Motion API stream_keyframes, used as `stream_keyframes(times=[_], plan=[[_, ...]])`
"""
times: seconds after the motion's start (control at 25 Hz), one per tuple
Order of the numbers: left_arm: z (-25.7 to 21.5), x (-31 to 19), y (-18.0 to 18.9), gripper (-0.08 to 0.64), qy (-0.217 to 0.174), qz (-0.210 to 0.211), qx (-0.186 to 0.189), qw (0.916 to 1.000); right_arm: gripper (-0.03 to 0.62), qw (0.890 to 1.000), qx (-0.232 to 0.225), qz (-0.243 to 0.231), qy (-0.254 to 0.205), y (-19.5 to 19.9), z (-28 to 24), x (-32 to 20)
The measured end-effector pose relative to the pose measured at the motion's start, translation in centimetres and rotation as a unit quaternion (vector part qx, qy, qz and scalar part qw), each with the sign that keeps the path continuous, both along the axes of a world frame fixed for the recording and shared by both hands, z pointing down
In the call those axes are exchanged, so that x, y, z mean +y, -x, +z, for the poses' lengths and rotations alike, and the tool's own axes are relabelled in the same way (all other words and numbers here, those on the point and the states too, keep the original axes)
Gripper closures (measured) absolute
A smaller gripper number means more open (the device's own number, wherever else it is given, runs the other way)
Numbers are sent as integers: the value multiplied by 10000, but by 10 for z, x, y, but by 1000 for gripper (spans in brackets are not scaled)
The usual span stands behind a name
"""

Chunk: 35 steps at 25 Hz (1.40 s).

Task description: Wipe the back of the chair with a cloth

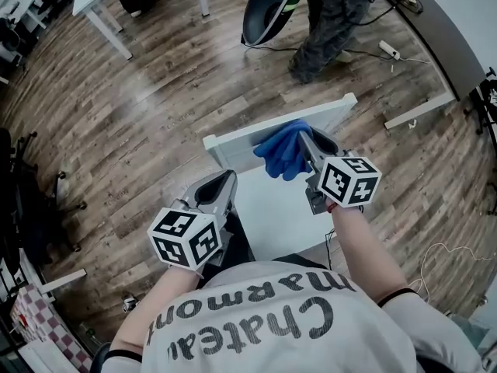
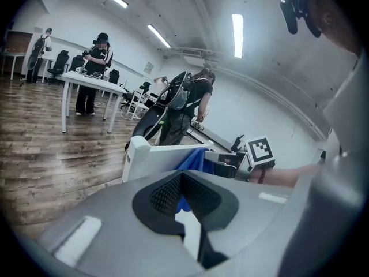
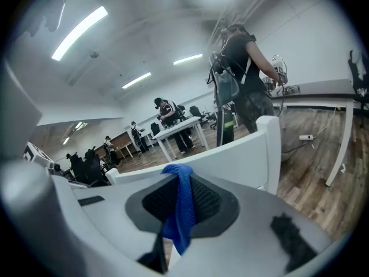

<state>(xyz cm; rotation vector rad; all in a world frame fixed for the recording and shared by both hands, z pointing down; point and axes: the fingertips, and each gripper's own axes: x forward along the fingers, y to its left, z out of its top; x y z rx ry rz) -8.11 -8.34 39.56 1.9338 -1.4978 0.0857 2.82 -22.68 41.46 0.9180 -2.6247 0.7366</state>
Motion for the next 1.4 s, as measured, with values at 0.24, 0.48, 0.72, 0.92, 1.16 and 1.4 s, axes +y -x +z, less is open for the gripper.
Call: stream_keyframes(times=[0.24, 0.48, 0.72, 0.92, 1.16, 1.4], plan=[[5, 8, -2, 554, 145, 7, 80, 9999, 528, 9994, 203, 244, -114, -25, 3, -23], [6, 15, 3, 554, 228, -64, 86, 9997, 528, 9979, 397, 481, -163, -51, 5, -42], [7, 18, 6, 554, 267, -90, 40, 9996, 528, 9958, 595, 663, -209, -70, 10, -59], [7, 18, 6, 554, 275, -95, 14, 9996, 526, 9949, 671, 725, -175, -79, 11, -69], [9, 18, 4, 554, 300, -114, 36, 9995, 526, 9942, 723, 797, -89, -85, 11, -75], [12, 21, 3, 554, 340, -127, 67, 9993, 523, 9932, 784, 855, -59, -93, 8, -84]])
